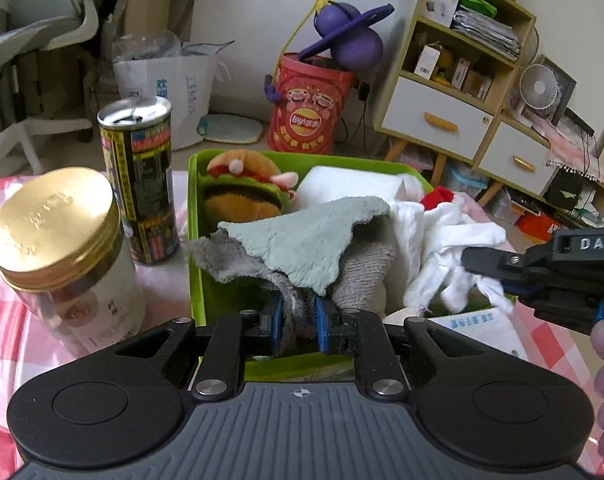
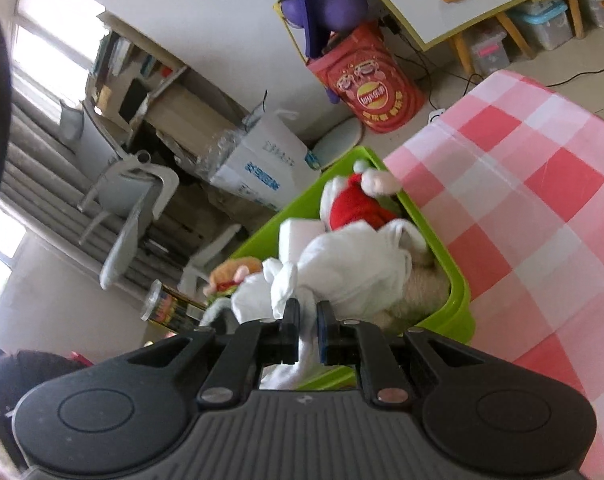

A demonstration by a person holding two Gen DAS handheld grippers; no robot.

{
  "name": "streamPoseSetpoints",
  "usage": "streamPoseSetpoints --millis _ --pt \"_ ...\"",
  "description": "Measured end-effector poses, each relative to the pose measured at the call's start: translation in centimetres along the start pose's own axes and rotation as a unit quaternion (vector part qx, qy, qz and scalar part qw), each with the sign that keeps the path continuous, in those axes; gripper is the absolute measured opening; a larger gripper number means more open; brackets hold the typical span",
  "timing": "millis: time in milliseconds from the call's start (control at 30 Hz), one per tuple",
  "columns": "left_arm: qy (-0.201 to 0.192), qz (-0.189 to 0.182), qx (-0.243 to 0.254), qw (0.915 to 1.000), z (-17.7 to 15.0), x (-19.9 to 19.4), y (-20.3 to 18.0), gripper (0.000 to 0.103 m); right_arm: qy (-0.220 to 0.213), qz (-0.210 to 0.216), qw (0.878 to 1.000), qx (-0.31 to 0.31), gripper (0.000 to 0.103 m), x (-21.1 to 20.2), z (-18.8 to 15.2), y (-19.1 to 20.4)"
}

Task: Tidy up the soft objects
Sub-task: 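Lower both items into the green tray and open both tools, then move the left tool to the brown 'I'm Milk Tea' pad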

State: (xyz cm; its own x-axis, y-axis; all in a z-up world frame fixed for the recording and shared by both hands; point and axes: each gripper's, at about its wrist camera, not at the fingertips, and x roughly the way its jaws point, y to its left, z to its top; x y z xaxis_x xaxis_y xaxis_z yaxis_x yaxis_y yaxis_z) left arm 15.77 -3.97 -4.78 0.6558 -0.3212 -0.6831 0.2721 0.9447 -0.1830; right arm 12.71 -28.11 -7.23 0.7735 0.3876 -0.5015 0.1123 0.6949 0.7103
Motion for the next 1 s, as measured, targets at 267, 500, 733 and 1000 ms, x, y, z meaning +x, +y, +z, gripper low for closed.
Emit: streamPoseSetpoints --millis 267,500,733,1000 --pt "0.003 0.003 -0.003 1.0000 0.0 -0.6 0.1 0.021 0.023 -0.025 0.999 -0.015 0.000 0.4 -0.8 0.2" --pt "-0.014 0.016 -0.003 0.9998 0.5 -3.9 0.2 0.047 0.016 -0.025 1.000 -0.004 0.018 -2.9 0.0 1.1" --pt "-0.032 0.027 -0.003 0.9991 -0.4 -8.1 0.7 0.071 -0.011 -0.038 0.999 -0.027 0.038 -7.3 0.1 2.5" --pt "-0.014 0.034 -0.008 0.9993 -3.5 -10.0 0.8 0.084 -0.008 -0.060 0.996 -0.062 0.047 -10.1 -2.3 3.3"
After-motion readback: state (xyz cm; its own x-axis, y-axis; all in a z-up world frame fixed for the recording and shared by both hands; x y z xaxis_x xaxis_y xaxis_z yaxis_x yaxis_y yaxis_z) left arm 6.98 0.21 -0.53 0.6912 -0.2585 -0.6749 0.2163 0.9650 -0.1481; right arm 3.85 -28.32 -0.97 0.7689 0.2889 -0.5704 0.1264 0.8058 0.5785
